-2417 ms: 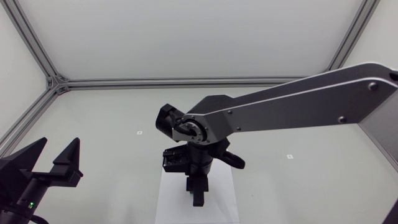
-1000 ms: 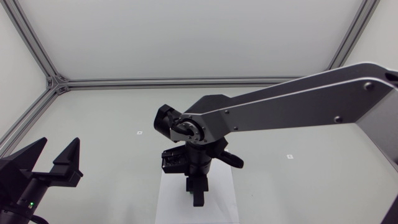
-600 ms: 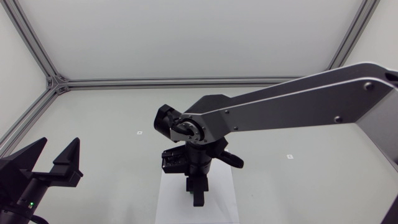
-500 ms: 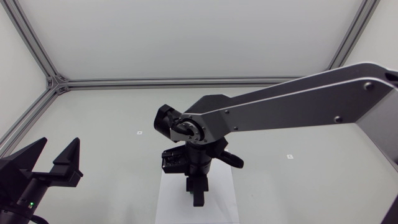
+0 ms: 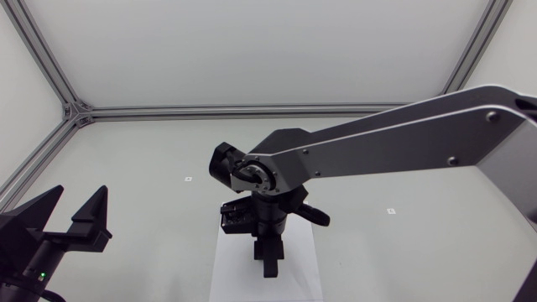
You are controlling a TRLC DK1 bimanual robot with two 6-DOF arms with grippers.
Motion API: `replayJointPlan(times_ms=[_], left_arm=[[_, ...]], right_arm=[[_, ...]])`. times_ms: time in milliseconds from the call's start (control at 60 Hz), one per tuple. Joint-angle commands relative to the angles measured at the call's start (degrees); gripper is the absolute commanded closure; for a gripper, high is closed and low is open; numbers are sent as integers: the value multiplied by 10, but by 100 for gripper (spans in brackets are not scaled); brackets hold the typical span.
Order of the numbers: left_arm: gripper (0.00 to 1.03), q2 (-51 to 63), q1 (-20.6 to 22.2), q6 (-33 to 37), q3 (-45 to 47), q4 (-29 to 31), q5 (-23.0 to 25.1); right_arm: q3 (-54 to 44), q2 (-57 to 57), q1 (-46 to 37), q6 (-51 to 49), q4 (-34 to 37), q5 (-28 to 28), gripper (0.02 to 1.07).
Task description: Pick up the orange 2x2 brick with the right arm and stack it on top of the green 2x2 brick in the center
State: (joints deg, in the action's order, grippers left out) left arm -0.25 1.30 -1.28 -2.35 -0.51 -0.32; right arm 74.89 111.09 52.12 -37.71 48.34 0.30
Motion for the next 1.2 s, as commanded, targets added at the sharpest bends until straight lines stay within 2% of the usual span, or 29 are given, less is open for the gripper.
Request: replayJointPlan(times_ms=[0,283,483,1183], left_arm=[[4,-5,-2,8,23,8,2],[4,-5,-2,8,23,9,2],[4,-5,-2,8,23,9,3],[4,-5,-2,8,23,8,2]], right_arm=[[-10,14,4,-6,9,3,56],[-10,19,8,-6,4,3,57],[-9,23,12,-1,-2,2,70],[8,26,12,13,-5,-3,70]])
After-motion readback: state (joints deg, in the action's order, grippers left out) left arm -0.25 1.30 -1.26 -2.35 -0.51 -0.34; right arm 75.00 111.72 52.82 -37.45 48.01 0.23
